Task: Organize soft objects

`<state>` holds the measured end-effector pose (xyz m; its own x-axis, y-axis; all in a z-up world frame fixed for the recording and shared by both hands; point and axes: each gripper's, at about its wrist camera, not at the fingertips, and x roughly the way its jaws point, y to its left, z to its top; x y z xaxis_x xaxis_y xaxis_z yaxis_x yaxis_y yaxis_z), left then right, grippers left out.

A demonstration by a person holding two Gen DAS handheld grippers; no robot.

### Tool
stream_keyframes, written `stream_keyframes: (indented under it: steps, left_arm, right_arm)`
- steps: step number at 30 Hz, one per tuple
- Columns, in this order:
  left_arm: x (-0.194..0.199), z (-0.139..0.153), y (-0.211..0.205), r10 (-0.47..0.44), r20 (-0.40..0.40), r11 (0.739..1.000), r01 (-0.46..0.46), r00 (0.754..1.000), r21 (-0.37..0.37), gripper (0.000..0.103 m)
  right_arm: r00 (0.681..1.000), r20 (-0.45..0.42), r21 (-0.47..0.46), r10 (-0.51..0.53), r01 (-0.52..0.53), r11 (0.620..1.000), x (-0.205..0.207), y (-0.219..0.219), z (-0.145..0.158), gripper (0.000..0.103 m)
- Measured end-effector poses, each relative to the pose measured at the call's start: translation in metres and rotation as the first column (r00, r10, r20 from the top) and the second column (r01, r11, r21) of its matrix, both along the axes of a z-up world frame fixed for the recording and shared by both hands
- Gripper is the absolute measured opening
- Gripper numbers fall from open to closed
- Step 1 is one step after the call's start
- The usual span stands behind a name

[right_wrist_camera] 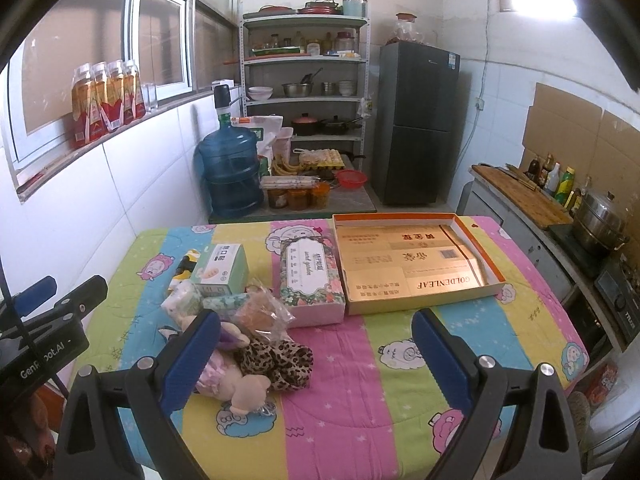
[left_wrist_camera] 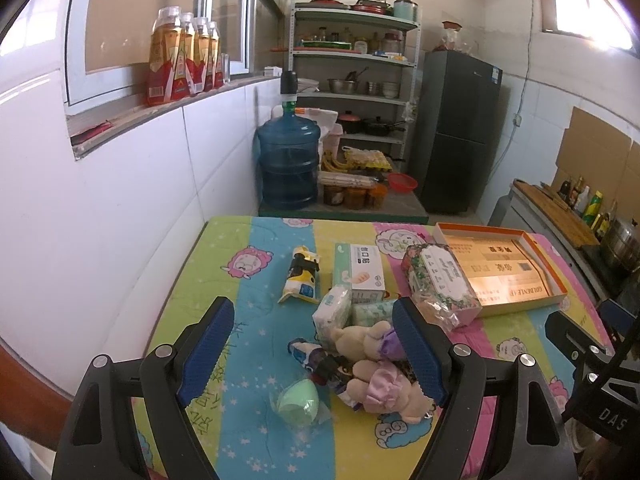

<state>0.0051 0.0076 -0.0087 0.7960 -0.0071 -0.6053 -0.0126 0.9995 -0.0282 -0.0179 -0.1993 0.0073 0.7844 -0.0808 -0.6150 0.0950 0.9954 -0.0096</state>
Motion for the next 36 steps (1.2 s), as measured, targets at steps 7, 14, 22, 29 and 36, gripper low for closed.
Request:
stream_keyframes:
  steps: [7, 14, 22, 29, 36]
  left_arm:
    - [-0.001, 0.001, 0.000, 0.000, -0.003, 1.000, 0.000, 1.000, -0.003, 0.082]
    - [0.000, 0.001, 0.002, 0.000, -0.006, 1.000, 0.000, 1.000, -0.007, 0.082]
    - [0.005, -0.002, 0.002, 0.003, -0.014, 1.000, -0.003, 1.000, -0.010, 0.082]
    - [0.006, -0.002, 0.004, 0.002, -0.013, 1.000, -0.002, 1.000, -0.012, 0.082]
    - [0.007, -0.003, 0.004, 0.003, -0.015, 1.000, -0.003, 1.000, -0.011, 0.082]
  right_arm:
    - [1.000, -0.003, 0.000, 0.001, -0.001, 1.000, 0.002, 0.001, -0.001, 0.098]
    - [1.000, -0.003, -0.002, 0.001, -0.001, 1.000, 0.002, 0.002, -0.001, 0.098]
    - [1.000, -0.010, -0.003, 0.007, -0.007, 1.000, 0.008, 0.010, -0.005, 0.098]
    - [1.000, -0.010, -0.004, 0.008, -0.008, 1.000, 0.009, 0.011, -0.005, 0.098]
    - [1.000, -0.013, -0.003, 0.007, -0.007, 1.000, 0.009, 0.011, -0.005, 0.098]
